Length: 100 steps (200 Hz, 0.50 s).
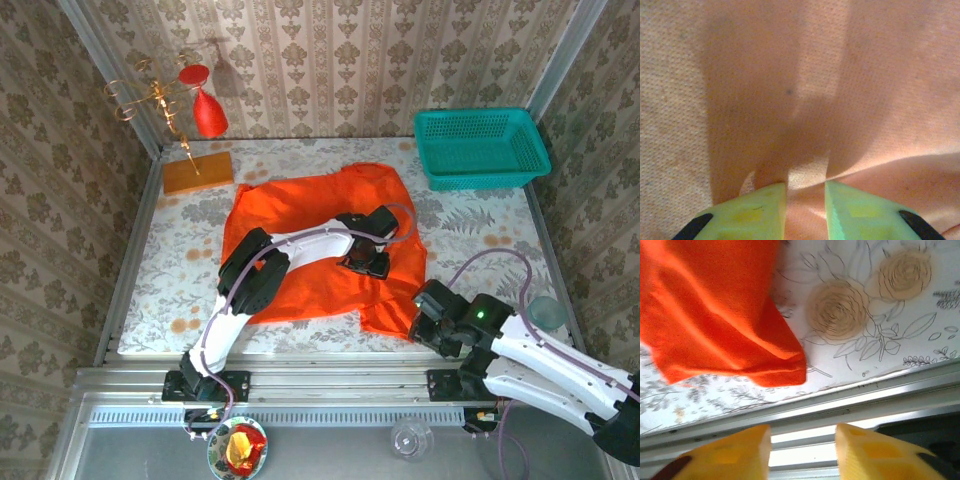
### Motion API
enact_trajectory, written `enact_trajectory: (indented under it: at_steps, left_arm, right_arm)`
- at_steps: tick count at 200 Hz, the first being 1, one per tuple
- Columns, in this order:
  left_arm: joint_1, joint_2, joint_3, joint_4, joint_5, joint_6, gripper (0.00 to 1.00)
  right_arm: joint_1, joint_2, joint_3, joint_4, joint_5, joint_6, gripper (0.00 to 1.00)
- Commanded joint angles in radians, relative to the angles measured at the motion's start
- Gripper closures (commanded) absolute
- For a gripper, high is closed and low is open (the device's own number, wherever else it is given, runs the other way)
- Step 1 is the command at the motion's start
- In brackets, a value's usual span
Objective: Fold the inside-out t-shirt
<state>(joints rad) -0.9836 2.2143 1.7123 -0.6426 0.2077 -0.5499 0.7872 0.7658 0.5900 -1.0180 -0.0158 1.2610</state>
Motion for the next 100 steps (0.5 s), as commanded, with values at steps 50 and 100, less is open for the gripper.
enact_trajectory:
  at_steps: [50, 100]
  left_arm:
    - [0.023, -0.379, -0.193, 0.014, -0.04, 0.034, 0.68]
    - [0.243, -0.693, -0.627, 0.047, -0.076, -0.014, 0.68]
  right_arm:
    - [-0.294, 0.259, 0.14, 0.231, -0.083, -0.379, 0.52]
    - [-0.412, 0.594, 0.229, 0.489, -0.303, -0.53, 0.41]
